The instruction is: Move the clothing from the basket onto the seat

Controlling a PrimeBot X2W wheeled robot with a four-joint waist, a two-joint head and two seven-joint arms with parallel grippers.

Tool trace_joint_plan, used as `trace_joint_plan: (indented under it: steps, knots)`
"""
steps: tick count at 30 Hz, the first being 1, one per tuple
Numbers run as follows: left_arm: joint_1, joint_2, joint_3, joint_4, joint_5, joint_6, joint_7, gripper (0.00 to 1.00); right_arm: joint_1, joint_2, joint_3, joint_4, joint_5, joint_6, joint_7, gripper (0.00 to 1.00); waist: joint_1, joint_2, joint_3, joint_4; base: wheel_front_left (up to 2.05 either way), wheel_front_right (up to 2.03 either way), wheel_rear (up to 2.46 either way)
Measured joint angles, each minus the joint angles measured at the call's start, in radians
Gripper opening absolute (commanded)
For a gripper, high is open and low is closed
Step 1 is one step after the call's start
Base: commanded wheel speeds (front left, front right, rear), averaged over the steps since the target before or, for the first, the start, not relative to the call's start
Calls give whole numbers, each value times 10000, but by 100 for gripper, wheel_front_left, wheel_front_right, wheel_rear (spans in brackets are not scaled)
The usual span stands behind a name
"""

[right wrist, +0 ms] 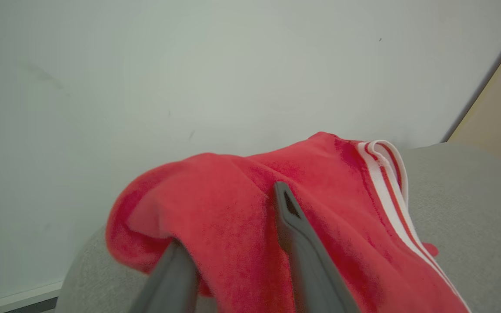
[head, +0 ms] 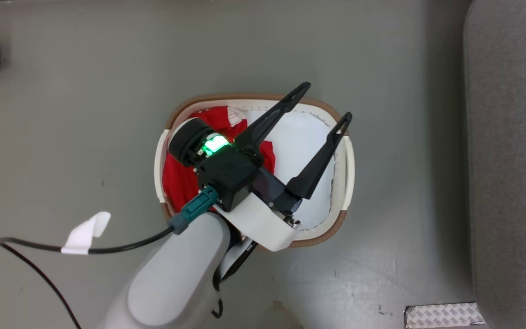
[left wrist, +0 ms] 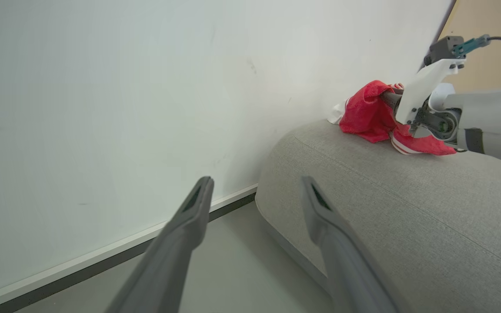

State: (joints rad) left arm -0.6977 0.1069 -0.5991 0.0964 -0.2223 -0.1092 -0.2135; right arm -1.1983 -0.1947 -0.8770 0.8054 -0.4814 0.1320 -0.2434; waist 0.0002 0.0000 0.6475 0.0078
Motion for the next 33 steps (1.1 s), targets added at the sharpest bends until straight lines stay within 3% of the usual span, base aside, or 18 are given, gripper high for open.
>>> trace_joint_plan:
  steps: [6, 12, 19, 23, 33]
  knots:
    - [331, 115, 65, 274, -222, 140, -100, 100, 920, 821, 851, 213, 35, 0, -176, 100, -1, 0, -646, -310, 0, 0, 0]
    - [1171, 403, 257, 523, -481, 349, -232, 100, 2707, 1335, 2926, -1373, 1682, 0, -192, 100, -3, 0, -1647, -673, 0, 0, 0]
    - [2746, 662, 748, 853, -886, 901, -431, 100, 5745, 1436, 5536, -3611, 3802, 0, -192, 100, -4, 0, -3123, -967, 0, 0, 0]
    - [3625, 744, 1149, 1005, -1087, 1195, -481, 100, 7398, 1436, 6521, -4594, 4723, 0, -194, 100, -5, 0, -3994, -996, 0, 0, 0]
    - [6093, 903, 2773, 844, -1202, 1914, -506, 100, 10505, 1446, 8744, -5459, 5940, 0, -192, 100, -7, 0, -5907, -810, 0, 0, 0]
